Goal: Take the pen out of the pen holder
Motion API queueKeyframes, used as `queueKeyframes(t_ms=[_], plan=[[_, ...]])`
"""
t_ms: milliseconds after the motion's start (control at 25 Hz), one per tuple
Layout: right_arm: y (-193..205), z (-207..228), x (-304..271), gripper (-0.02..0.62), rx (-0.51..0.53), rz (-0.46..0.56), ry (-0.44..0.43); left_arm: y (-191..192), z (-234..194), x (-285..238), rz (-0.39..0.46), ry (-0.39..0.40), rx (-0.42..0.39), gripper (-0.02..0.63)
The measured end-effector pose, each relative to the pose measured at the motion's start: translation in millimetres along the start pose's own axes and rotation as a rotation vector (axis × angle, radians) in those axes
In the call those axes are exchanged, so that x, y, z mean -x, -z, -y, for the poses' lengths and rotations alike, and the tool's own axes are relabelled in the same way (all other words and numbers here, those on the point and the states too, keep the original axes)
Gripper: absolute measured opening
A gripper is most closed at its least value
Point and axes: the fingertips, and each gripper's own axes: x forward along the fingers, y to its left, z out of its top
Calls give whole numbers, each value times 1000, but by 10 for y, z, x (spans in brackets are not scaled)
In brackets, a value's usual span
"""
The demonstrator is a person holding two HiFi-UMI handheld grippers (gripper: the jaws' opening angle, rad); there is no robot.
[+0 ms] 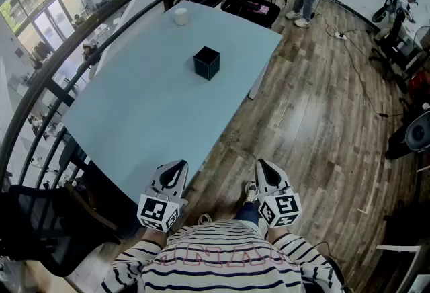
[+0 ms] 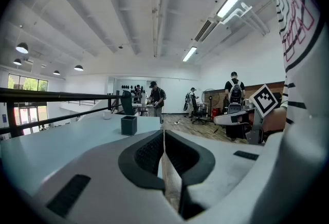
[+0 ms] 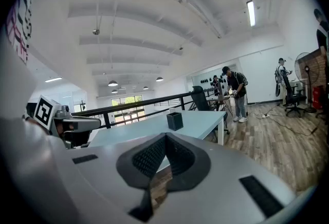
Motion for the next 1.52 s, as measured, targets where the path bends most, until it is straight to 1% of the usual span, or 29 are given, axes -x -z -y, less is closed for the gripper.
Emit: queueKeyframes(t_ms=[280, 400, 520, 760, 800, 840, 880, 1080, 1240, 1520], plan=[[-130, 404, -304, 26, 17, -19, -78, -150, 117, -538, 6, -35, 2, 32], [-253, 549, -487, 28, 11, -9, -147, -226, 124, -787, 12, -57, 9, 32], [-368, 732, -656, 29, -2, 9, -195, -287, 130, -1034, 19, -97, 19, 34], [-586, 1240, -975, 35, 28, 23, -266, -369, 201, -1562, 36, -175, 53, 38], [-626, 1316, -1041, 56, 30, 26, -281, -375, 196, -1648, 36, -189, 65, 68], [-660, 1392, -1105, 148, 30, 24, -294, -376, 194, -1738, 33, -201, 78, 136], [-688, 1472, -1162, 199, 32, 19, -307, -379, 197, -1830, 28, -211, 88, 180], [-801, 1853, -1327, 201, 52, -14, -376, -442, 321, -2215, 30, -273, 120, 184], [-829, 2082, -1389, 199, 47, -37, -403, -438, 447, -2437, 16, -289, 137, 187], [-806, 2239, -1601, 199, 5, -64, -434, -458, 289, -2650, 2, -338, 147, 187]])
